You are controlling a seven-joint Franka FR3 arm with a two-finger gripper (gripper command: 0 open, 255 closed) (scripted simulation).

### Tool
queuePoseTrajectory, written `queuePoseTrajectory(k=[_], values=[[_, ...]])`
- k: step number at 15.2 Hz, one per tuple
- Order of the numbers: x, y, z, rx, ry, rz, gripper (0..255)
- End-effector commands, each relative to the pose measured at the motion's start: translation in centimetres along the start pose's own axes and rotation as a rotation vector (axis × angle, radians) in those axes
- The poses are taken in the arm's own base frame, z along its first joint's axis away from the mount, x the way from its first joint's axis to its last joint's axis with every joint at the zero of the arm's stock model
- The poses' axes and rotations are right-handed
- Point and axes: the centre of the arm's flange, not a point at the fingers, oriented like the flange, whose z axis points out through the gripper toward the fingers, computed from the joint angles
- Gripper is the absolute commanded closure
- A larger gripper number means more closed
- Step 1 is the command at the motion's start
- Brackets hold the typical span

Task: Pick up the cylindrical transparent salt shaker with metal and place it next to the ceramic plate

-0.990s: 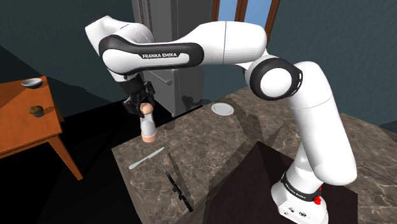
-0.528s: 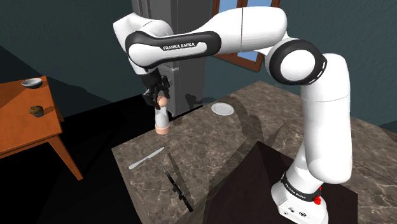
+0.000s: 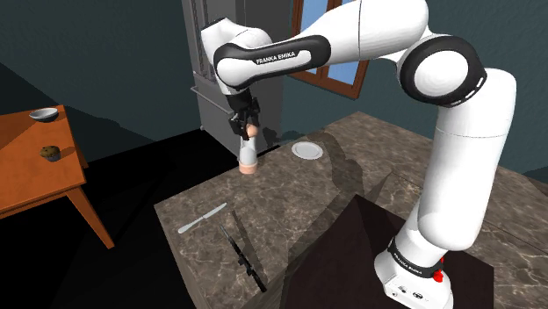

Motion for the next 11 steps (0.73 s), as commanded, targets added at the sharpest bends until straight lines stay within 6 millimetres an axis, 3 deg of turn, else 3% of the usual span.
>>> queuePoseTrajectory(k=[1,11], values=[[-0.6,2.6,0.9,0.0,0.0,-0.001,255],[-5.1,14.5,4.4,0.0,0.0,-0.001,255]])
